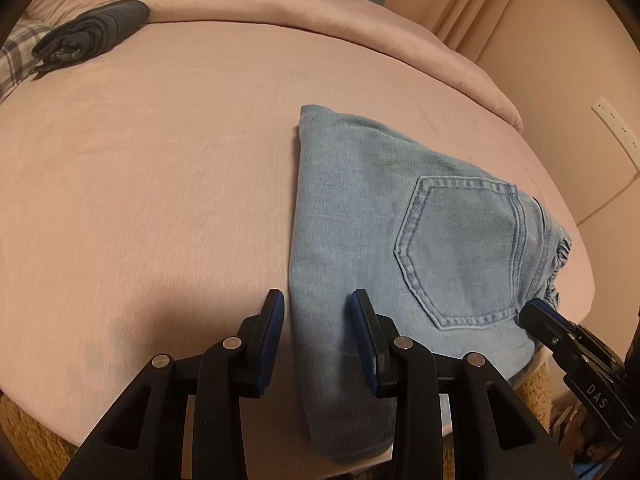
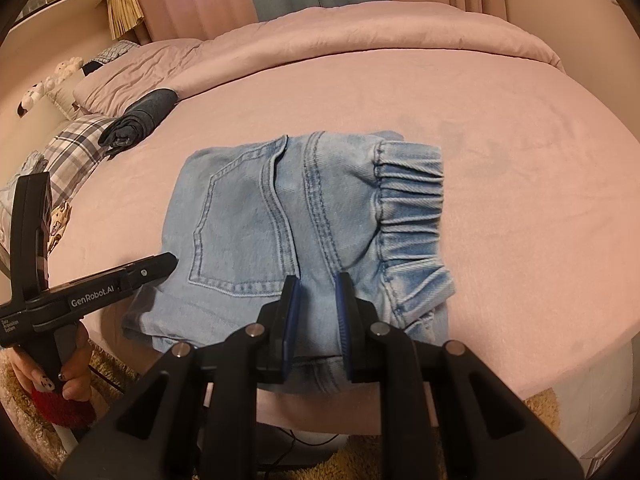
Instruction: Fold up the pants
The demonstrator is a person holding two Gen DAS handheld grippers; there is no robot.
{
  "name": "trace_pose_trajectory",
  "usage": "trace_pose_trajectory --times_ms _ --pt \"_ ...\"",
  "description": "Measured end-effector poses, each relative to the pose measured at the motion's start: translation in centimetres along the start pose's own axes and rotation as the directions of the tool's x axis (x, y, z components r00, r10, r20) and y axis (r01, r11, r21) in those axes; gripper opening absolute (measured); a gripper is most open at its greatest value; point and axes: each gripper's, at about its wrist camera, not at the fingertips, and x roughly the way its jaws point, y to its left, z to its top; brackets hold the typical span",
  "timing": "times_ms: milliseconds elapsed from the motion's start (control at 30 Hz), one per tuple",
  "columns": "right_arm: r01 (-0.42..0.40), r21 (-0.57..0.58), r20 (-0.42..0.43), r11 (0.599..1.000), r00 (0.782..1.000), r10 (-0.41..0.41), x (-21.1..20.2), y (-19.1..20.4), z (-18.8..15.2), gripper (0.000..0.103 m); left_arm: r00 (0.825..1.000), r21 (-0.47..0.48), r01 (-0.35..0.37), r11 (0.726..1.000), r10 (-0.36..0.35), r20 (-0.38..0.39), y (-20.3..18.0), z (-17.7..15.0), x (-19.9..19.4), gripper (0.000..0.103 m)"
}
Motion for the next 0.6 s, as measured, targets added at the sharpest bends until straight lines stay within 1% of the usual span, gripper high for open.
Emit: trace_pose_trajectory --times_ms 200,400,600 --pt "-0.020 0.011 0.000 1.000 1.000 0.020 0.04 -0.44 0.01 0.018 1.000 0.005 -0.011 1.000 0.011 -0.004 -0.19 -0.22 -0.25 0.035" --pt "-0.013 -0.008 0.000 1.000 1.000 0.013 -0.12 -0.44 -0.13 0.018 1.000 0.014 -0.030 0.999 0.030 0.001 -0.79 -0.52 -0.46 0.035" --pt "-0.009 -0.003 -0.002 1.000 1.000 0.009 -0.11 -0.36 -0.20 0.018 1.000 -0.027 0.008 1.000 -0.008 -0.021 0.03 -0.63 -0.71 0.035"
